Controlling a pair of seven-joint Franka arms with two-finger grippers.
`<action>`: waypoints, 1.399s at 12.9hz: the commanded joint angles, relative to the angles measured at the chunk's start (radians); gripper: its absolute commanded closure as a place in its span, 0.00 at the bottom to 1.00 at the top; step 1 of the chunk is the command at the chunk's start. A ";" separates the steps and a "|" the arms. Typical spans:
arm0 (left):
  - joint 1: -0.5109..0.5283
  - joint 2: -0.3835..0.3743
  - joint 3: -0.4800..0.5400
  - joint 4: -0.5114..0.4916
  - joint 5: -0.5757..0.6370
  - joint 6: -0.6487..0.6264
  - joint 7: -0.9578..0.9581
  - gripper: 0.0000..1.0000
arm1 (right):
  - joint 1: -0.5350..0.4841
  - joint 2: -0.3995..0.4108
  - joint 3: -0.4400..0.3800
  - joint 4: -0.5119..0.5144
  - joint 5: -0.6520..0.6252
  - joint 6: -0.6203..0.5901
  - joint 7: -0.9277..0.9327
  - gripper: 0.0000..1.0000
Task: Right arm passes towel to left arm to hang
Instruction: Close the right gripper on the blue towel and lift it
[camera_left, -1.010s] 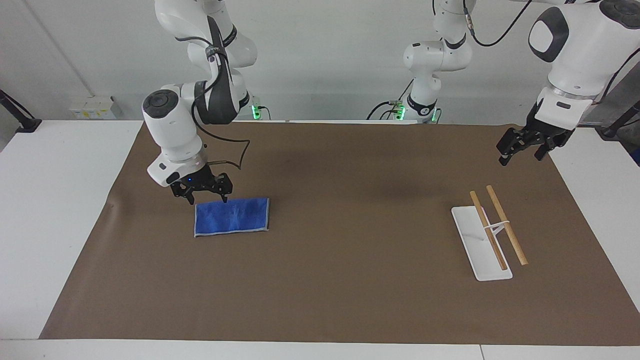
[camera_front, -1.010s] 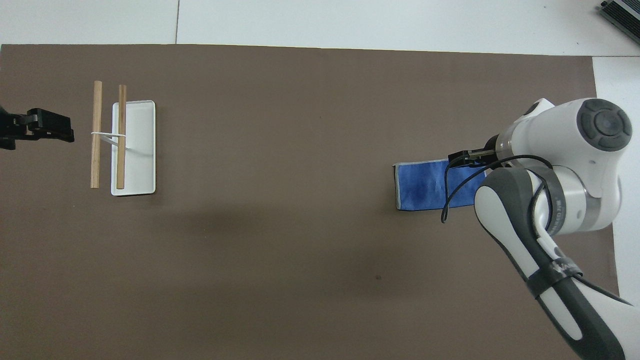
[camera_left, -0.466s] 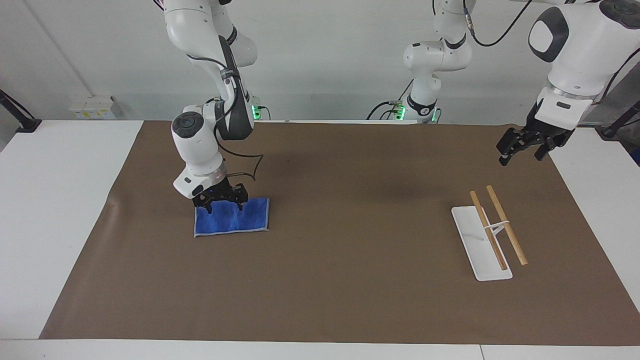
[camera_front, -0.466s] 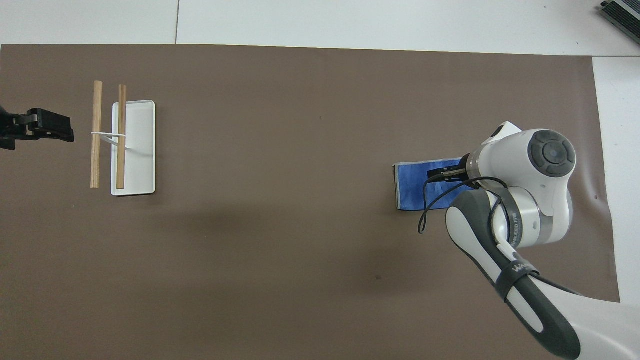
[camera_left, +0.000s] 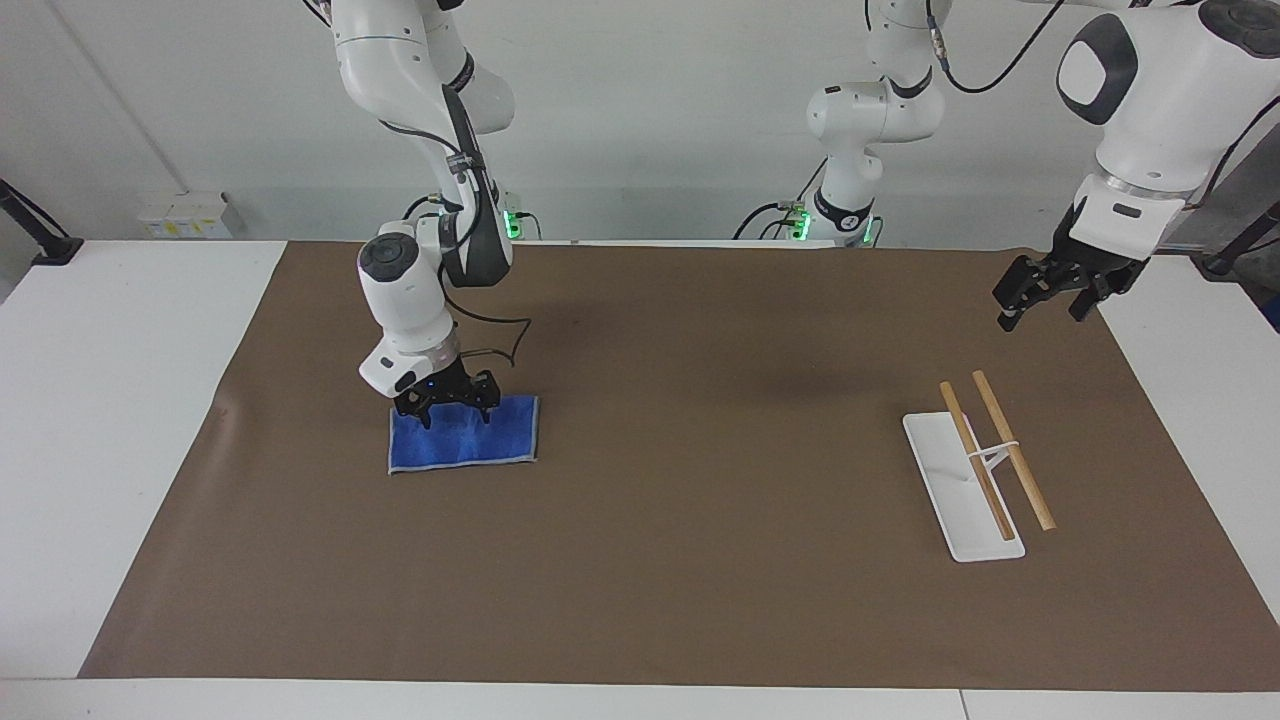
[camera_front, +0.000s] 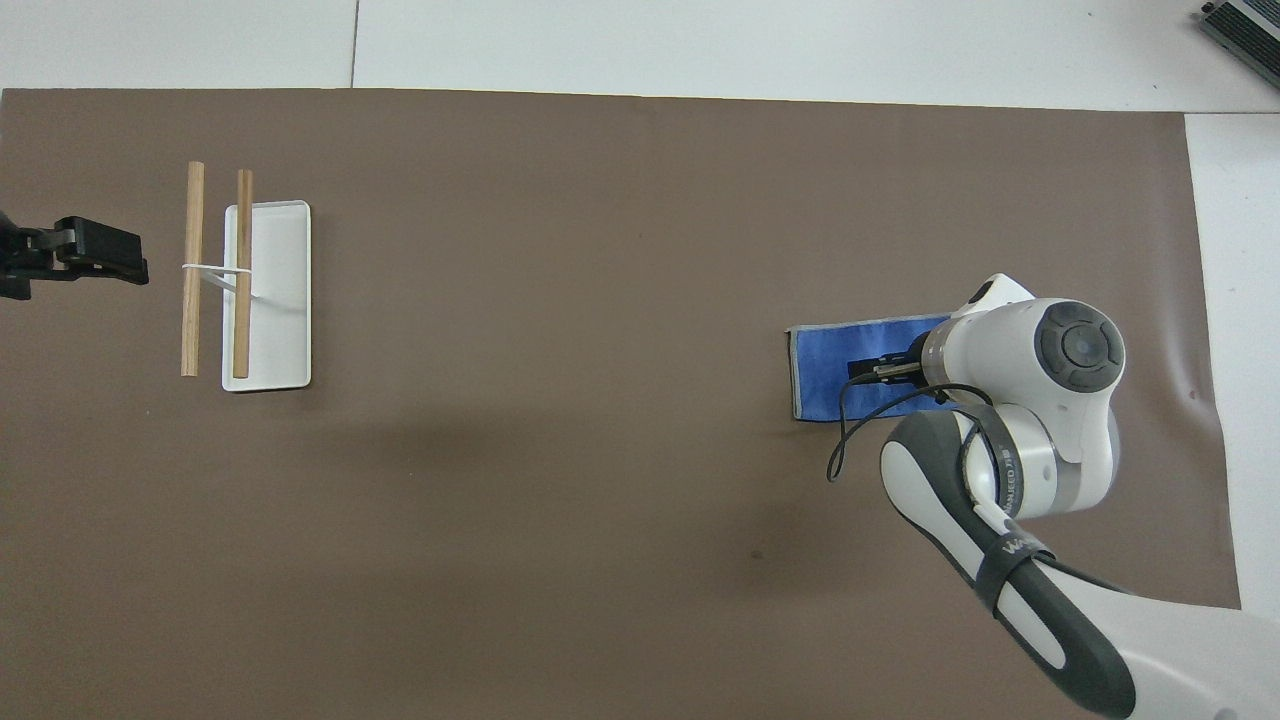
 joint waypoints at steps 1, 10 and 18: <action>0.011 -0.029 -0.003 -0.031 -0.018 0.006 -0.005 0.00 | 0.020 0.015 0.000 -0.017 0.024 0.044 -0.013 0.00; 0.011 -0.029 -0.003 -0.033 -0.018 0.008 -0.005 0.00 | 0.022 0.025 0.000 -0.040 0.024 0.098 0.007 0.47; 0.011 -0.029 -0.003 -0.033 -0.018 0.006 -0.005 0.00 | 0.048 -0.011 0.009 -0.027 0.024 0.075 0.103 1.00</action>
